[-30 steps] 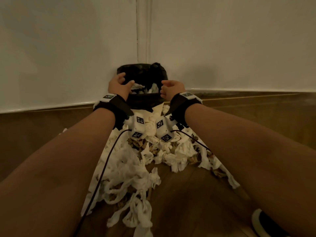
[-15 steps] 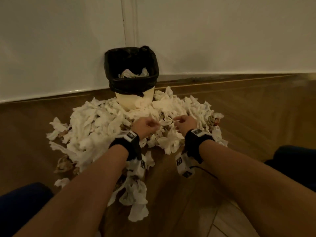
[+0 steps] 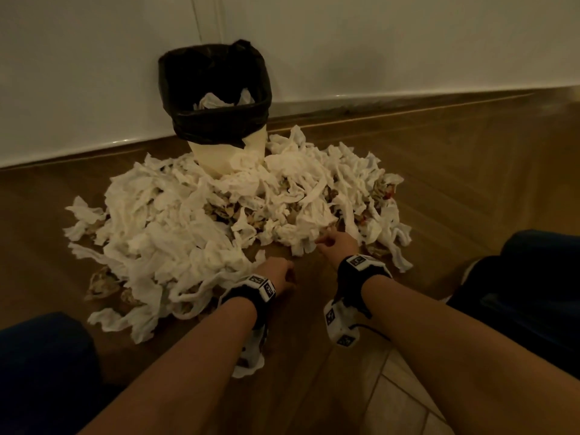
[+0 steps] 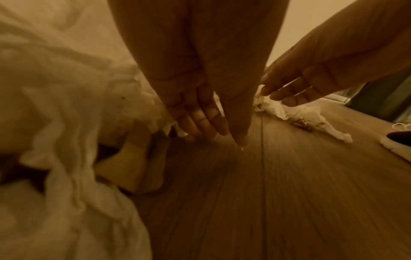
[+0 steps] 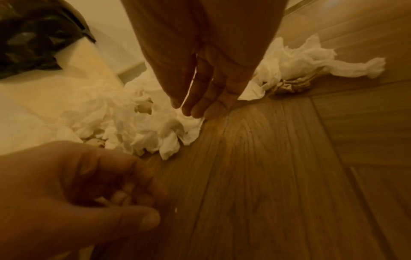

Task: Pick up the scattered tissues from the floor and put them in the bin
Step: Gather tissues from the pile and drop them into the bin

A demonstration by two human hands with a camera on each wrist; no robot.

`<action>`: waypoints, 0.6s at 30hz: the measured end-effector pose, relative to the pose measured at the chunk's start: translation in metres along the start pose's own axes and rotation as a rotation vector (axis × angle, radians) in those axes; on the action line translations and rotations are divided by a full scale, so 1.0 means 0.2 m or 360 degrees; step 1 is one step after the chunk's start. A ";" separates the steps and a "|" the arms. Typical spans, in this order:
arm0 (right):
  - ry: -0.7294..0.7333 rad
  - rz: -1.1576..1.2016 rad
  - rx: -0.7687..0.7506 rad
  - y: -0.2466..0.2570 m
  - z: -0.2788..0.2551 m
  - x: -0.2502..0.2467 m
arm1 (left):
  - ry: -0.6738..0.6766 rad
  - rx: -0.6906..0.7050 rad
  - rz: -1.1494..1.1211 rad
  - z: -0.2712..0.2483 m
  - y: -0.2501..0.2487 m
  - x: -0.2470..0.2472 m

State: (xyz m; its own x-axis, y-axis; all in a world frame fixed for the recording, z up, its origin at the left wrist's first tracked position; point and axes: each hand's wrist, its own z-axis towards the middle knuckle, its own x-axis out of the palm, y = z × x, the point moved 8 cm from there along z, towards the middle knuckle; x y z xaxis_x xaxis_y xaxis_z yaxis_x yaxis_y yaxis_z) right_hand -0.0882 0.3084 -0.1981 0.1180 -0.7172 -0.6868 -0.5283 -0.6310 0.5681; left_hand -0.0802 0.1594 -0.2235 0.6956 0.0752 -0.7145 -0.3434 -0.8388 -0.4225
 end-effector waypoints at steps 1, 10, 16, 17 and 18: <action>0.0005 -0.0011 -0.0006 -0.01 0.00 0.01 | -0.0001 -0.0005 -0.0002 0.01 -0.01 0.01; -0.0140 -0.0171 -0.0086 -0.06 -0.01 0.00 | -0.0084 -0.0066 0.0098 0.02 -0.05 0.05; -0.0203 -0.0355 -0.0327 0.04 0.02 0.03 | -0.0139 -0.0064 0.0216 0.04 -0.05 0.06; -0.0190 -0.0412 -0.0372 0.06 0.02 0.04 | -0.0147 -0.0050 0.0252 0.04 -0.06 0.06; -0.0182 -0.0481 -0.0416 0.08 0.03 0.06 | -0.0140 -0.0036 0.0271 0.04 -0.06 0.07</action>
State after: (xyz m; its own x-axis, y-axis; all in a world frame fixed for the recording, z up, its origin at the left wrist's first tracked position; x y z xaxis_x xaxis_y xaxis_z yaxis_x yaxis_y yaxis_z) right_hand -0.1000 0.2906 -0.1992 0.1330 -0.4599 -0.8780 -0.2509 -0.8726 0.4191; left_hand -0.0718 0.1753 -0.2323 0.5703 -0.0230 -0.8211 -0.4363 -0.8554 -0.2791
